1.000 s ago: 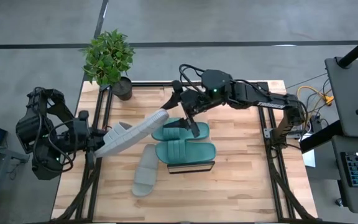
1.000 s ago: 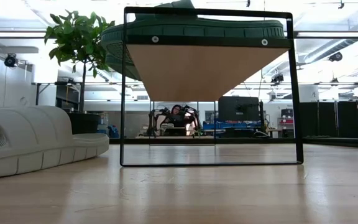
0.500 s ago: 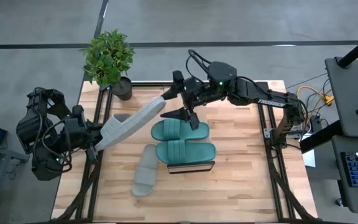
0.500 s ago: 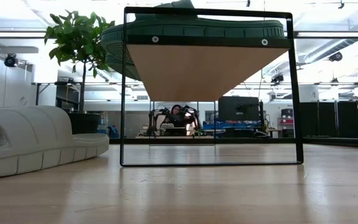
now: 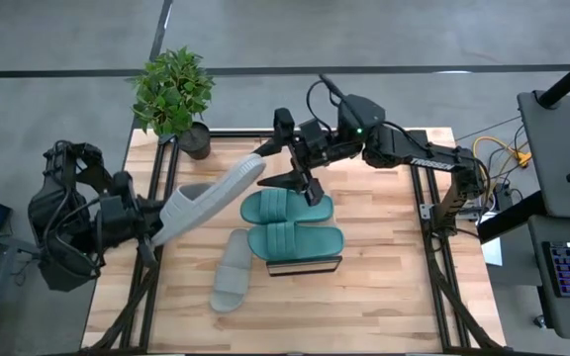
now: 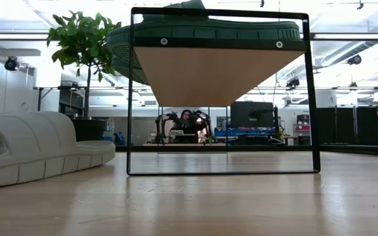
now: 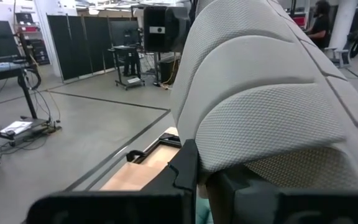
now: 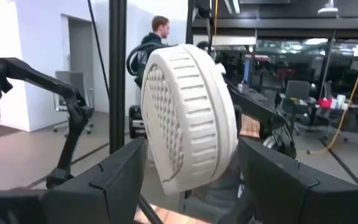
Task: Pick and place slides into the shelf
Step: Put the left gray slipper on the shelf
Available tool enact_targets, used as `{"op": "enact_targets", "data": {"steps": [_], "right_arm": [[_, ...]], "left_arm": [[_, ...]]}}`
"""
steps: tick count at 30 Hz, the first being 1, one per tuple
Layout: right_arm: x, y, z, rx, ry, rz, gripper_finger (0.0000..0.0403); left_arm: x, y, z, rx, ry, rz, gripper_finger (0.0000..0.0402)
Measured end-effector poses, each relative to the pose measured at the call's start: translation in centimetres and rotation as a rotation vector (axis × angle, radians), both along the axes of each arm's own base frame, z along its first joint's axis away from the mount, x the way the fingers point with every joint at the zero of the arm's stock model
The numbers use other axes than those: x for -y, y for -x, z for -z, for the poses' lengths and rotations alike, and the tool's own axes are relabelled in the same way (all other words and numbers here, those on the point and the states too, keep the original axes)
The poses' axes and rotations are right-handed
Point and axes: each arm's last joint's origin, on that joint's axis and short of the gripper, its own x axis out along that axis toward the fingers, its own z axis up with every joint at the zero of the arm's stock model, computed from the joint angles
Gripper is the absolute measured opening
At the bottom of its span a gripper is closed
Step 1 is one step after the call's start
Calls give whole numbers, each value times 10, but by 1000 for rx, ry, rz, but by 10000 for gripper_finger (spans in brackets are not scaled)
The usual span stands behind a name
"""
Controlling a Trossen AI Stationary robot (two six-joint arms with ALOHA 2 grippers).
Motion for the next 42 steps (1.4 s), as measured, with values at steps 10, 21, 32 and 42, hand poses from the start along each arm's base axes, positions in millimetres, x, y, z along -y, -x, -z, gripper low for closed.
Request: {"op": "enact_targets", "data": {"steps": [10,21,32,42], "right_arm": [[-8,-20,12,27,-30,-148,247],[-11,-22,6,99,-28,-161,201],[-18,-27,11,87,-17,-206,65],[-15,-23,7,58,-79,-204,50]], "left_arm": [[11,-7,1,24,7,-26,0],[16,-13,2,32,13,-46,0],[16,-17,3,30,15,-63,0],[16,-18,2,44,38,-65,2]]}}
